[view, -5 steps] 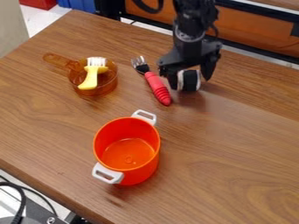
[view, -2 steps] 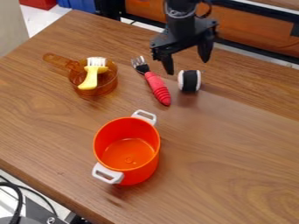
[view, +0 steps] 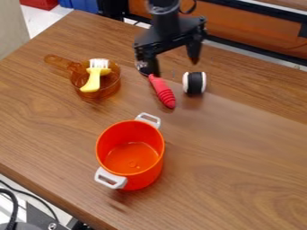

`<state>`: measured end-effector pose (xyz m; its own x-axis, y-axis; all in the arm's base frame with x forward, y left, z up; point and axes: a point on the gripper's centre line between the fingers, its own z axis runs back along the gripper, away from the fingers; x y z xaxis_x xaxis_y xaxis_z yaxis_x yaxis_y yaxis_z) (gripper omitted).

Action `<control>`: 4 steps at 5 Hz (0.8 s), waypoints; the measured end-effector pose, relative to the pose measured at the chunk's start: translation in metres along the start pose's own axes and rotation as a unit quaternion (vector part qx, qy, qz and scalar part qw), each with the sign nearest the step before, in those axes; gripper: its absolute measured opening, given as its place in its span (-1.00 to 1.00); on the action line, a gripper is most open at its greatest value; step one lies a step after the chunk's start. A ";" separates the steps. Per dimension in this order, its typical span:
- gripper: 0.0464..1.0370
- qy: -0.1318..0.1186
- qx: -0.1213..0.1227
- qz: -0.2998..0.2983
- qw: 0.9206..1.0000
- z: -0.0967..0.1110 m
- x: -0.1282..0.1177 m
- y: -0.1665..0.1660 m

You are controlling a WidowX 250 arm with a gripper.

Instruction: Move the sushi out from the pot and place on the top of the table

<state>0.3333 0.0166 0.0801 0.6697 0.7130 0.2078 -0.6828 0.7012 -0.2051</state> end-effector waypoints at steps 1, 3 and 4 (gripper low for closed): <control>0.92 -0.030 0.033 -0.072 0.996 0.001 -0.015 0.016; 0.92 -0.020 0.027 -0.189 0.981 0.003 -0.042 -0.004; 0.92 -0.007 0.009 -0.226 0.974 -0.004 -0.057 -0.019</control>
<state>0.3091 -0.0375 0.0686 0.8987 0.3318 0.2868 -0.3248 0.9430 -0.0732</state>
